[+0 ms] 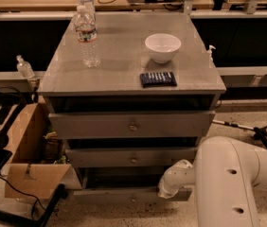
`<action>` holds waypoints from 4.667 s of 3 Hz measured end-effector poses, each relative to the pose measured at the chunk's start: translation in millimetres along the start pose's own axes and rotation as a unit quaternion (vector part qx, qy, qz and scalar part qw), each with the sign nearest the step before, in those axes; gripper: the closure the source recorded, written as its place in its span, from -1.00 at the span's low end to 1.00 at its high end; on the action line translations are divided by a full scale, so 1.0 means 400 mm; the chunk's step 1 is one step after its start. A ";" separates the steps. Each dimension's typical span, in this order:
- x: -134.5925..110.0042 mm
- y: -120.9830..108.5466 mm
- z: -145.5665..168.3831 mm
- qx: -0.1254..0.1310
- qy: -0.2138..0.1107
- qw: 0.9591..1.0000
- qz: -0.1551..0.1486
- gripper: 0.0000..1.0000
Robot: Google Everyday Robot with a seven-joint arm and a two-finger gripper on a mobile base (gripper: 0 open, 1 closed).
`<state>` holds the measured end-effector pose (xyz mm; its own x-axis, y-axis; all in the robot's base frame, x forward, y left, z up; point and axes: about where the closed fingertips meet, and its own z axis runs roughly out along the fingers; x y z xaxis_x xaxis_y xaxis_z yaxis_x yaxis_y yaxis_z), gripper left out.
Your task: Open bottom drawer
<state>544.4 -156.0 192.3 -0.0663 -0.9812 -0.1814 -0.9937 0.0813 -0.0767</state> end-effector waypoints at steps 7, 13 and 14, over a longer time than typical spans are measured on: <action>0.015 0.187 -0.040 -0.105 -0.011 0.994 -0.010 1.00; 0.036 0.318 -0.037 -0.208 -0.024 0.978 -0.022 1.00; 0.036 0.334 -0.041 -0.218 -0.023 0.976 -0.016 1.00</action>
Offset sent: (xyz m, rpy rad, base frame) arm -0.3134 -0.0399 0.1242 0.1055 0.8829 0.2261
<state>409.4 -162.3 195.4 -0.0409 -0.9722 -0.2306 -0.9396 -0.0410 0.3398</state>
